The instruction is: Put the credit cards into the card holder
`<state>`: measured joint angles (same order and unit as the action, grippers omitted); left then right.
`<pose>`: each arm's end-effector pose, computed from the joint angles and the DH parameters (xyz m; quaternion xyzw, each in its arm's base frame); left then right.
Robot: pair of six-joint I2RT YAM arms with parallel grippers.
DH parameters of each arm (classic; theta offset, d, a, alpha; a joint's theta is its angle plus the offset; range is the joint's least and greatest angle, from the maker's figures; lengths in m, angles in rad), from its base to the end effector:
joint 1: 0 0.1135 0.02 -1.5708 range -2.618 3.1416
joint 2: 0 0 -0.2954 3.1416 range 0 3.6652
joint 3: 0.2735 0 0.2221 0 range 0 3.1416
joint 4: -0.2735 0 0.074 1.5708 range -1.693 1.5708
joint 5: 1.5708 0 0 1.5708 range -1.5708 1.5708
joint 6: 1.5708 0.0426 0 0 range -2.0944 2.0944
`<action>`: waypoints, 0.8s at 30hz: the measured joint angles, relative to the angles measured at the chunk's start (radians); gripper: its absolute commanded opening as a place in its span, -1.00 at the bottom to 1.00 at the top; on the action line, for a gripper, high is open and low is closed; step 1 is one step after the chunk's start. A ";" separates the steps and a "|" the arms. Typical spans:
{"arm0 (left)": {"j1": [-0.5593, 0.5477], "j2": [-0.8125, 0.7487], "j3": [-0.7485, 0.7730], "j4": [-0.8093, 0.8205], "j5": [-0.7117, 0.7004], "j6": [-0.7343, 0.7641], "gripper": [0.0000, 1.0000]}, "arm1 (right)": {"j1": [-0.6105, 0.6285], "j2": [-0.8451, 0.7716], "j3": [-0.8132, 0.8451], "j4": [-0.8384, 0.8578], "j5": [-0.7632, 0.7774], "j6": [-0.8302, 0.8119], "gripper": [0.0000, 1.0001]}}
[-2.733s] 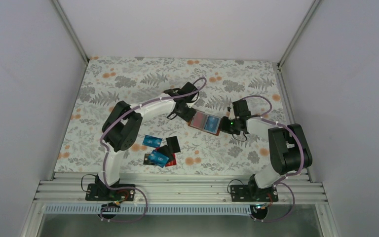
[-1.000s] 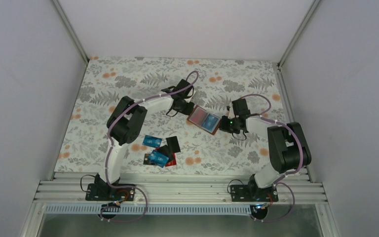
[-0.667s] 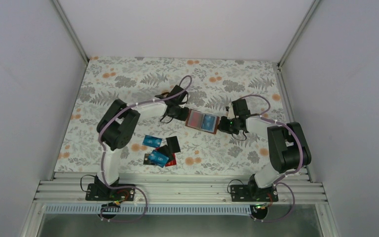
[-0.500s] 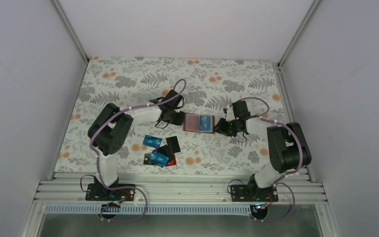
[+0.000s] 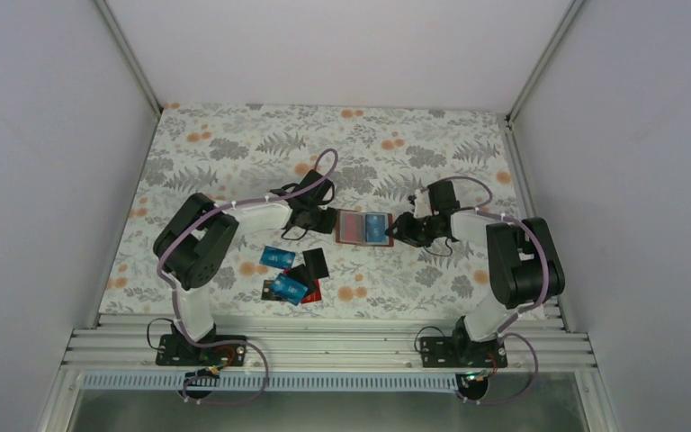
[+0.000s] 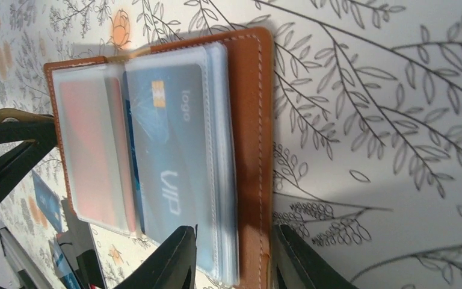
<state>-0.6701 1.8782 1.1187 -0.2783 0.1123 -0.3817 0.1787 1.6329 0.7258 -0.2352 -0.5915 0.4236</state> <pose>0.2830 -0.2304 0.1911 0.1530 0.9511 -0.1788 0.2002 0.2544 0.0701 0.1774 0.0527 0.9353 0.3323 0.1098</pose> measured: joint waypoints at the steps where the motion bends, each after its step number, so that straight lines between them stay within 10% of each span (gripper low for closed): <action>1: 0.000 0.000 0.000 0.004 0.000 0.000 -0.95 | -0.001 0.011 0.006 0.001 -0.002 0.000 -0.31; 24: 0.000 0.018 0.003 0.013 -0.003 0.000 -0.95 | -0.002 0.004 0.039 0.042 -0.251 0.005 -0.31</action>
<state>-0.6697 1.8965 1.1217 -0.2657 0.1093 -0.3817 0.1768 1.6367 0.7643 -0.1932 -0.8429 0.4286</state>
